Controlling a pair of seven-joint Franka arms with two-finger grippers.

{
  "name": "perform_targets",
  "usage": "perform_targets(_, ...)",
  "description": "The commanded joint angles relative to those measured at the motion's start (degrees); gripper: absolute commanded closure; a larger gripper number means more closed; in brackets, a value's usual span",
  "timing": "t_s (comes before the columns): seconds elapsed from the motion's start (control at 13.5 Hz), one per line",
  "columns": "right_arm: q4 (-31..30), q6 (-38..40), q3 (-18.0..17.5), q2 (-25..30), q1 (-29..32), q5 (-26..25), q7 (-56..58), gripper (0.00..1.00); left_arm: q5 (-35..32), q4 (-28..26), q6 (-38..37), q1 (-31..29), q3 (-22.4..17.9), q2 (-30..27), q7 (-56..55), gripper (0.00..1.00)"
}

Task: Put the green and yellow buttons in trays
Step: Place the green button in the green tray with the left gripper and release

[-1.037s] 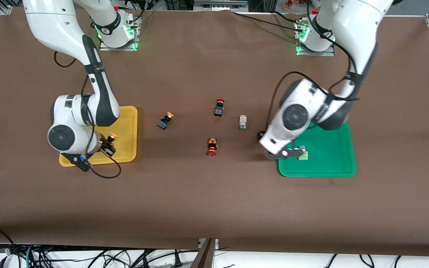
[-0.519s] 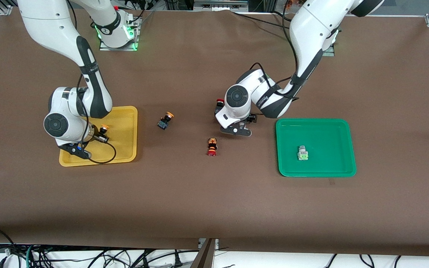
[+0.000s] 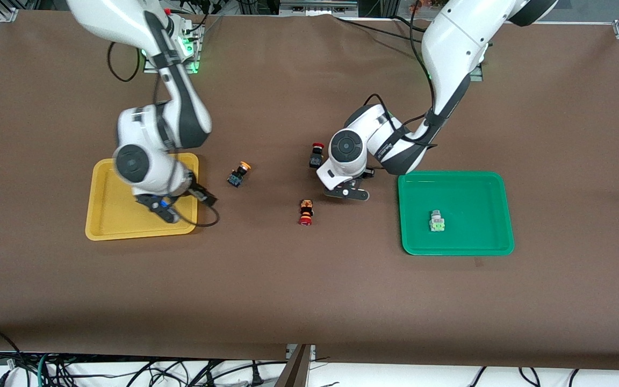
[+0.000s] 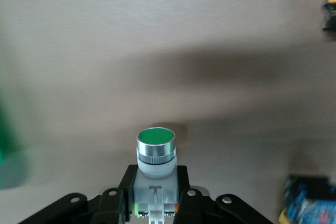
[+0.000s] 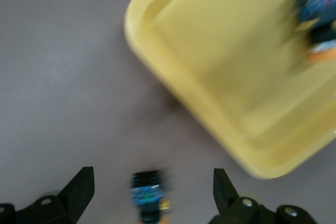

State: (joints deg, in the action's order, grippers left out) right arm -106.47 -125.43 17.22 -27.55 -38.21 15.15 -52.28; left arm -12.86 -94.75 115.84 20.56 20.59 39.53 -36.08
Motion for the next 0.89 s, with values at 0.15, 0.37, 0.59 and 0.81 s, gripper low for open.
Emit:
perform_targets(0.15, -9.1, -13.9, -6.3, 0.2, -1.3, 1.1, -9.1, 0.0, -1.3, -0.9, -9.3, -15.9, 0.0, -8.2, 26.6, 1.0)
perform_targets(0.37, -10.7, -13.4, -6.8, 0.0, -1.3, 0.9, -8.3, 0.0, -8.5, -1.8, -6.6, -25.5, 0.0, -6.9, 40.9, 1.0)
perform_targets(0.59, -11.9, -13.7, -6.8, -0.7, -1.7, 0.6, -7.7, 0.0, -11.4, -5.6, 2.1, -29.9, -0.1, -4.9, 42.1, 1.0)
perform_targets(0.81, -11.8, -15.7, -6.8, -2.2, -2.9, 0.8, -8.2, 0.15, -10.4, -4.7, 2.2, -30.4, 0.2, -6.6, 41.8, 0.0)
